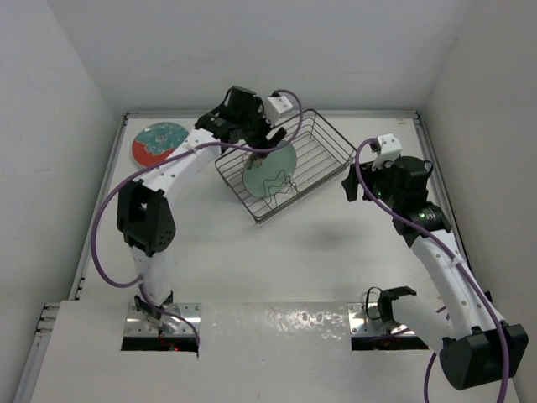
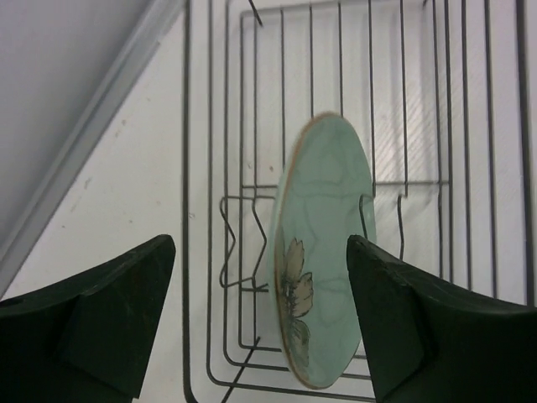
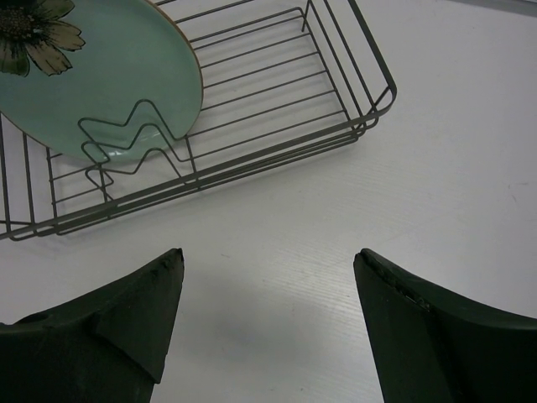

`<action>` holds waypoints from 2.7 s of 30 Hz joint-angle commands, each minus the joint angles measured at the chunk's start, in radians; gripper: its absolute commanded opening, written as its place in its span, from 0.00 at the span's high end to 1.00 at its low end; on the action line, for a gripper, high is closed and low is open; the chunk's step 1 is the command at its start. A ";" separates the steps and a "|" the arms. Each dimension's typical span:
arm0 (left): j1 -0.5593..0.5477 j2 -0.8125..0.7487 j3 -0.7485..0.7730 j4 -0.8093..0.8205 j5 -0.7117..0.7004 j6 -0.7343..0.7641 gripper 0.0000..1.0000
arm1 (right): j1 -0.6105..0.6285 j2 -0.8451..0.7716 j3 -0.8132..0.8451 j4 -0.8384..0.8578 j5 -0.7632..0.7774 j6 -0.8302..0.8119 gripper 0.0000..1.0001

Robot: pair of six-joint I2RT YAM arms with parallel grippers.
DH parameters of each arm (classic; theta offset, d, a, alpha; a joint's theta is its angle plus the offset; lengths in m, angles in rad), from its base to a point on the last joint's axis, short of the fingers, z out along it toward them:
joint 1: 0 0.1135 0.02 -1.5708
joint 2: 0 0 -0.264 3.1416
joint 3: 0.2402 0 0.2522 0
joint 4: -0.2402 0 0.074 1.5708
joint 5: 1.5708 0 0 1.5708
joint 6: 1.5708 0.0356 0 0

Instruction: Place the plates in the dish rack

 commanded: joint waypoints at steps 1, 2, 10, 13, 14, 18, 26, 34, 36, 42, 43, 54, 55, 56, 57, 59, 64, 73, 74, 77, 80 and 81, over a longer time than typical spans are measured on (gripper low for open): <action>0.038 -0.050 0.154 0.042 0.001 -0.090 0.19 | 0.007 0.002 -0.003 0.006 0.008 -0.003 0.18; 0.054 -0.040 0.185 0.025 -0.001 -0.112 0.18 | 0.007 0.003 -0.003 0.008 0.006 -0.003 0.18; 0.524 0.028 0.325 0.045 0.091 -0.410 0.06 | 0.007 0.035 0.011 0.016 -0.023 0.033 0.19; 0.713 0.115 0.291 0.035 0.152 -0.505 0.44 | 0.007 0.040 0.001 0.029 -0.041 0.047 0.19; 0.755 0.140 0.284 0.030 0.189 -0.529 0.50 | 0.007 0.040 -0.003 0.034 -0.043 0.050 0.19; 0.925 0.270 0.257 0.002 0.394 -0.572 0.56 | 0.007 0.046 -0.002 0.045 -0.051 0.063 0.18; 1.004 0.424 0.237 -0.027 0.357 -0.468 0.34 | 0.007 0.106 0.047 0.103 -0.103 0.122 0.18; 1.002 0.563 0.277 -0.019 0.400 -0.498 0.34 | 0.013 0.135 0.086 0.111 -0.115 0.130 0.20; 0.996 0.582 0.285 -0.021 0.406 -0.497 0.35 | 0.015 0.138 0.103 0.099 -0.110 0.122 0.20; 0.987 0.622 0.274 -0.024 0.432 -0.509 0.50 | 0.018 0.161 0.142 0.095 -0.098 0.109 0.20; 0.985 0.632 0.265 -0.019 0.446 -0.509 0.56 | 0.018 0.170 0.149 0.095 -0.098 0.107 0.20; 0.994 0.590 0.288 0.030 0.670 -0.552 1.00 | 0.023 0.213 0.224 0.085 -0.087 0.098 0.20; 0.991 0.561 0.271 0.057 0.680 -0.560 1.00 | 0.023 0.215 0.222 0.088 -0.086 0.098 0.20; 0.993 0.530 0.258 0.091 0.687 -0.572 1.00 | 0.023 0.215 0.221 0.091 -0.086 0.099 0.20; 0.993 0.461 0.233 0.161 0.682 -0.598 1.00 | 0.023 0.216 0.219 0.097 -0.086 0.099 0.20; 0.990 0.374 0.231 0.220 0.647 -0.612 1.00 | 0.024 0.218 0.222 0.101 -0.087 0.099 0.20; 0.948 0.232 0.267 0.196 0.541 -0.445 1.00 | 0.024 0.213 0.216 0.103 -0.090 0.092 0.19; 0.801 0.069 0.228 0.139 0.310 -0.173 1.00 | 0.024 0.174 0.172 0.091 -0.075 0.067 0.19; 0.793 0.056 0.240 0.136 0.293 -0.156 1.00 | 0.024 0.170 0.170 0.091 -0.074 0.063 0.19; 0.767 0.016 0.267 0.146 0.260 -0.148 1.00 | 0.024 0.161 0.162 0.091 -0.072 0.061 0.18; 0.761 -0.003 0.346 0.162 0.291 -0.202 1.00 | 0.026 0.157 0.152 0.091 -0.074 0.063 0.18; 0.761 0.000 0.380 0.157 0.302 -0.214 1.00 | 0.024 0.155 0.147 0.092 -0.075 0.064 0.18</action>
